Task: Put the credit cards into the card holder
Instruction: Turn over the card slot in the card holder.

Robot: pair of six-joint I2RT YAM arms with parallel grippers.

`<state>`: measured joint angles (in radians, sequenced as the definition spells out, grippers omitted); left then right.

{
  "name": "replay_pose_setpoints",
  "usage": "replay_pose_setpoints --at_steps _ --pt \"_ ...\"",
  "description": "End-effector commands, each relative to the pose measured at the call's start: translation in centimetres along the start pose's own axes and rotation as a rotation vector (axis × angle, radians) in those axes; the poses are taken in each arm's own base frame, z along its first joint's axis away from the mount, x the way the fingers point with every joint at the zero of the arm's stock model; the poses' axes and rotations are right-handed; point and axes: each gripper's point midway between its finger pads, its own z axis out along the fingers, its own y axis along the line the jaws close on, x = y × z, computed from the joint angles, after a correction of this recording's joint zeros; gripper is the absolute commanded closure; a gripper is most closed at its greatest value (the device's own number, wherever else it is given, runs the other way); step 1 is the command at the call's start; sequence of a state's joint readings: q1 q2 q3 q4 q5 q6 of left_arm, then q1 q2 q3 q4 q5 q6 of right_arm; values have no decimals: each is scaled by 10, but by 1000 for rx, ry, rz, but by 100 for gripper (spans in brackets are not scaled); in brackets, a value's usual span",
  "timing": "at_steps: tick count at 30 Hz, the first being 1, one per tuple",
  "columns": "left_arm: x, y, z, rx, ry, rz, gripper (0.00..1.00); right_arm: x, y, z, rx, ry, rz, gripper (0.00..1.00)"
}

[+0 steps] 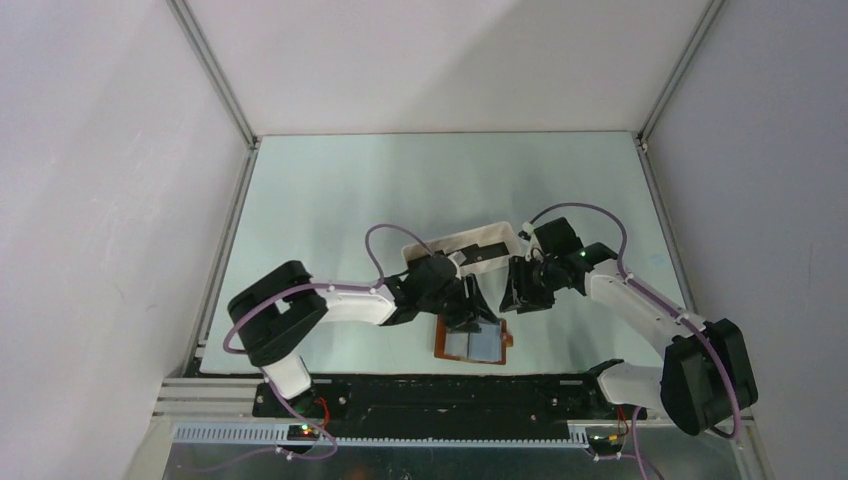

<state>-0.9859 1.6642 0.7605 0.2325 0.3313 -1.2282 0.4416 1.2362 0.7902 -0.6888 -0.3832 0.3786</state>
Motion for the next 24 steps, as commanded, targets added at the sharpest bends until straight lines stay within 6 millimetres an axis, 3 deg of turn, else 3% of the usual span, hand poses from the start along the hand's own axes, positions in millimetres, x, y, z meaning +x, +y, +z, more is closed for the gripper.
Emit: replay_pose_setpoints --at_steps 1,6,13,18,24 --pt "11 0 13 0 65 -14 40 4 1 -5 -40 9 -11 50" --pt "9 -4 12 8 43 7 39 5 3 -5 -54 9 -5 50" --pt "-6 -22 -15 61 -65 67 33 4 6 -4 -71 10 -7 50" --pt "-18 -10 -33 56 -139 51 29 4 8 -1 -82 19 -7 49" --pt "-16 16 -35 13 -123 24 29 11 4 6 -39 52 -5 50"
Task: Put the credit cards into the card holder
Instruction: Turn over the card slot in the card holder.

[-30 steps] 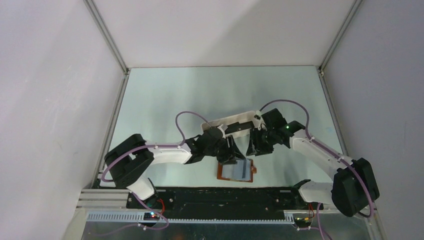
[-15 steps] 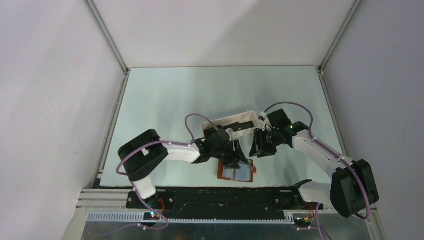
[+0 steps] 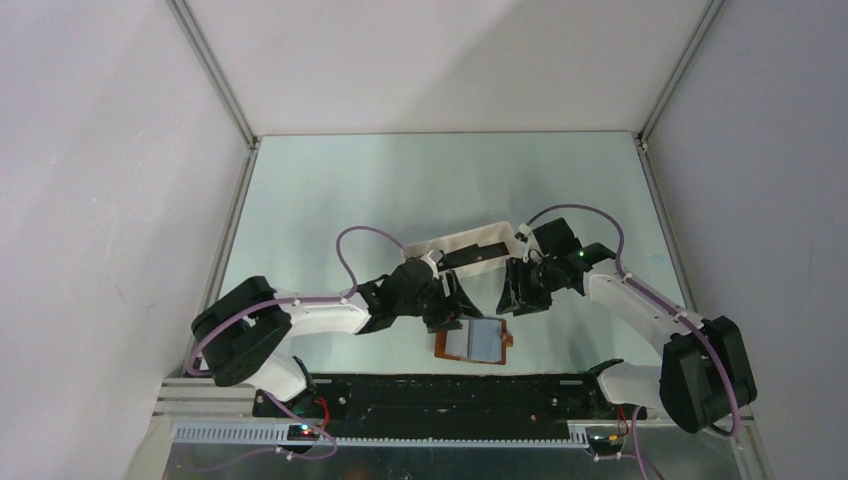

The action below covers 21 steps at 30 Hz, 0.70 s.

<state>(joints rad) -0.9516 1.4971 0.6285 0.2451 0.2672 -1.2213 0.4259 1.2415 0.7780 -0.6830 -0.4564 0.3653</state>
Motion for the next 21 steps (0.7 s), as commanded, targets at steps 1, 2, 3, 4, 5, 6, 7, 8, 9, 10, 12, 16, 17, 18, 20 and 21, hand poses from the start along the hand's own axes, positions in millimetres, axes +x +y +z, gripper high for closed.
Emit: replay_pose_setpoints --at_steps 1,2,3,4,5,6,7,8,9,10,12,16,17,18,20,21 --pt "-4 5 -1 -2 -8 25 29 7 -2 8 26 29 -9 50" --pt "-4 3 2 1 -1 37 29 9 0 9 29 35 -12 50" --pt "0 0 3 9 17 44 29 9 1 11 27 37 -15 50" --pt "-1 -2 5 12 23 49 29 12 5 13 20 46 -14 50" --pt "0 -3 7 12 26 50 30 11 8 14 9 43 -18 51" --pt "-1 -2 8 7 24 45 30 16 12 17 -8 61 -7 52" --pt "-2 0 9 0 21 39 32 15 15 18 -23 59 -7 54" --pt "-3 4 10 -13 10 28 33 19 18 21 -37 75 5 55" --pt "-3 8 9 -26 5 20 35 19 21 22 -50 75 8 55" --pt "-2 16 9 -55 -2 10 37 23 20 26 -48 89 20 55" --pt "-3 31 6 -108 -20 -1 39 28 18 31 -46 108 33 55" --pt "-2 55 -4 -232 -30 10 43 36 10 38 -18 133 58 54" --pt "-3 56 -8 -249 -35 17 43 37 8 38 -6 134 63 54" --pt "-3 64 -12 -293 -37 16 43 39 5 40 2 141 70 54" --pt "-5 68 -17 -322 -44 30 44 39 3 42 13 145 78 54" --pt "-5 68 -19 -324 -44 37 44 40 1 43 19 151 84 54"
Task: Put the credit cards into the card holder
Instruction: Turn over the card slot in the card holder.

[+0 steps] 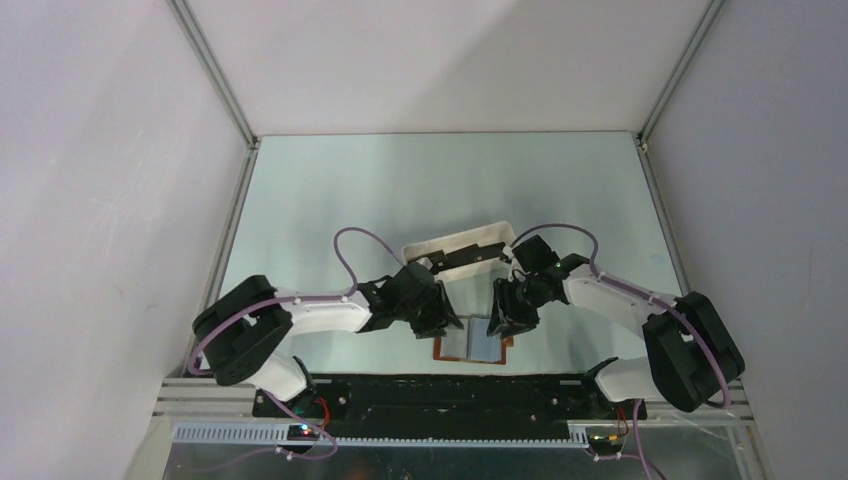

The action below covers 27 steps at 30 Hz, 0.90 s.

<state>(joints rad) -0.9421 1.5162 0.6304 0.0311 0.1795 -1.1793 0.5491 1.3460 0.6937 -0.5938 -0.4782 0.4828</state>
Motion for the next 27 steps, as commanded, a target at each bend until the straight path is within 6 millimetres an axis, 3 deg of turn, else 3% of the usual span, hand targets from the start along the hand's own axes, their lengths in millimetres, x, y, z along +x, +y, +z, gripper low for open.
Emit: replay_pose_setpoints --at_steps 1,17,27 --pt "-7 13 -13 -86 -42 46 45 -4 -1 6 11 -7 26 54" --pt "0 22 -10 -104 -6 47 51 -8 12 24 -65 28 33 62" --pt "1 23 -9 -108 4 52 56 -12 40 20 -200 31 24 61"
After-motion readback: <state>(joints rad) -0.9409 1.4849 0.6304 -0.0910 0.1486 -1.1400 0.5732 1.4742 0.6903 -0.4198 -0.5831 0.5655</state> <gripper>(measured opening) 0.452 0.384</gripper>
